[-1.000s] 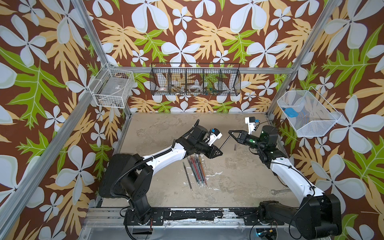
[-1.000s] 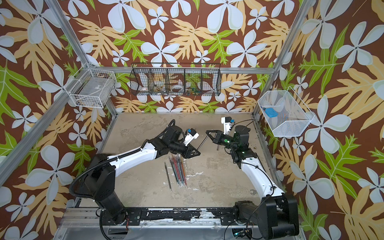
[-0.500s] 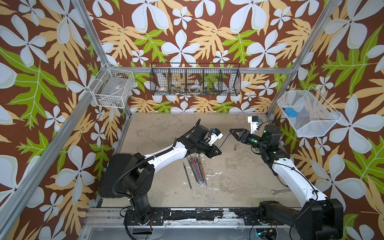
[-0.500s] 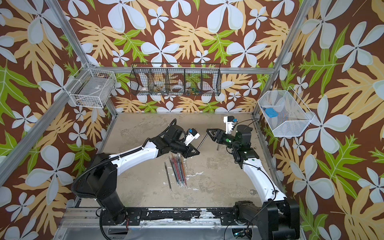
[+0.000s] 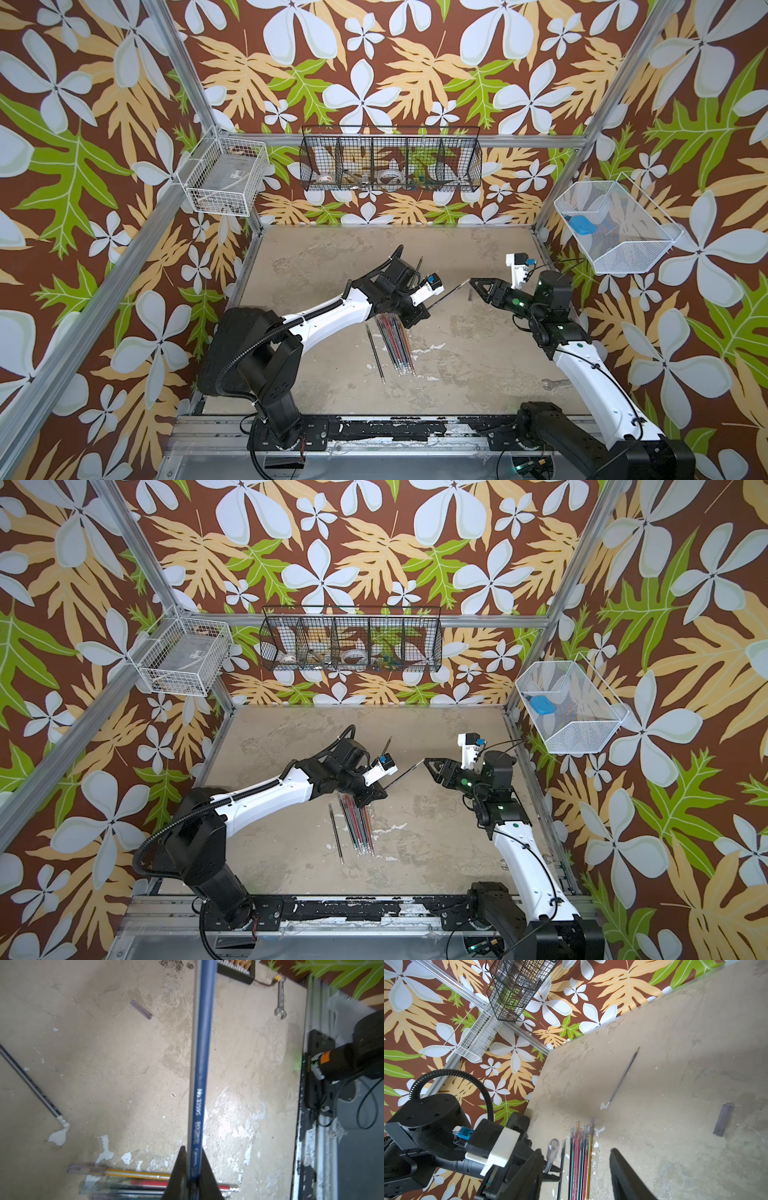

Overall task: Remove the protective cover of the pencils
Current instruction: Adjust the pencil, then remove the protective sleeve from the pencil.

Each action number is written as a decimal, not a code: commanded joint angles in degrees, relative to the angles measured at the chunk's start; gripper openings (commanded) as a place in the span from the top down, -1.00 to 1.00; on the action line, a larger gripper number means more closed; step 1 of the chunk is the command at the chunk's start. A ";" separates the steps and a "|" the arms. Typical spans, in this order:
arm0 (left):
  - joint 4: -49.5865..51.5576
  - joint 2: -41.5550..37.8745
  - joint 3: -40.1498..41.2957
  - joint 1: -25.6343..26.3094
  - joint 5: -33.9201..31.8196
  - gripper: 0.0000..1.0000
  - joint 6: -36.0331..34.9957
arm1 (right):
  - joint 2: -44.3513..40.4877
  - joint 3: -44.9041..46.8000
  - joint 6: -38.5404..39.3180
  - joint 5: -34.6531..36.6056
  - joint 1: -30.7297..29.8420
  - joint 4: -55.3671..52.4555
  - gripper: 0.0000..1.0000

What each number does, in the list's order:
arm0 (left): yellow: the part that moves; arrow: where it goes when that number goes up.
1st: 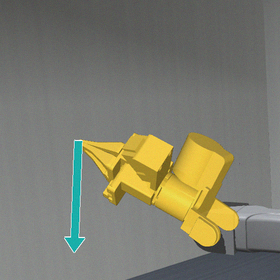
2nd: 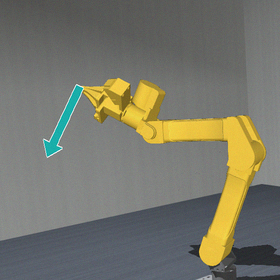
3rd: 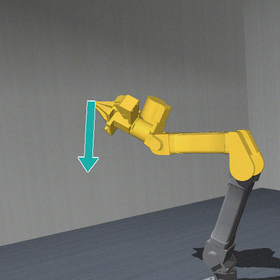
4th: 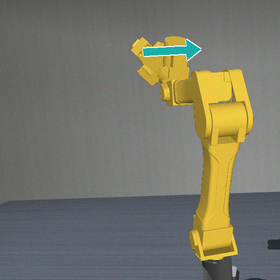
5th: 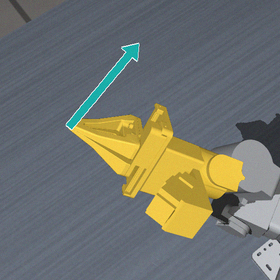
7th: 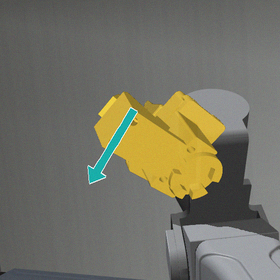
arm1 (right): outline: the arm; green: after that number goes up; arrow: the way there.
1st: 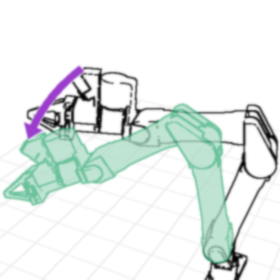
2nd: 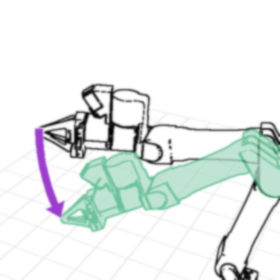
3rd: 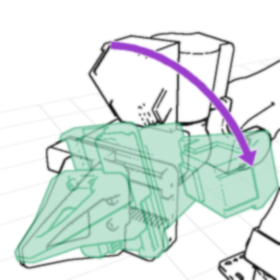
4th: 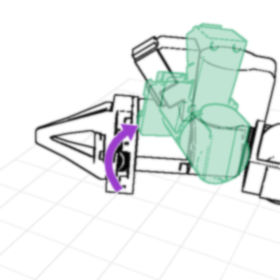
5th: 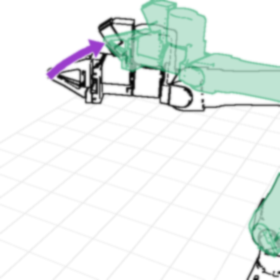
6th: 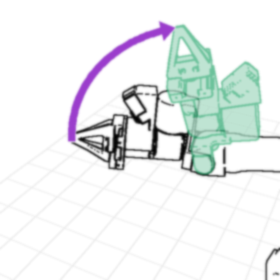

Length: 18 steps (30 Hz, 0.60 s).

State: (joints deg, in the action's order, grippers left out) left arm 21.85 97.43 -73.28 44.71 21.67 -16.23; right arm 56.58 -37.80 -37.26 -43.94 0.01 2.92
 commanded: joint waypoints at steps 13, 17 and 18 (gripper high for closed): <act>3.29 1.27 -1.85 1.26 -3.93 1.00 -3.81 | -2.75 7.71 -11.41 -3.25 -1.34 11.53 0.12; 3.49 1.36 -2.21 1.25 -3.44 1.00 -3.46 | -1.49 9.05 -15.48 -2.74 -2.18 16.45 0.19; 3.52 1.28 -2.22 1.26 -3.39 1.00 -3.29 | -1.30 9.13 -16.03 -2.50 -2.49 17.21 0.20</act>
State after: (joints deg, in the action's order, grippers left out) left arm 24.97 98.67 -74.98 45.93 17.28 -19.79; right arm 54.92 -28.86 -49.69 -46.59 -1.93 14.15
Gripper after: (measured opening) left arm 0.101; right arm 0.401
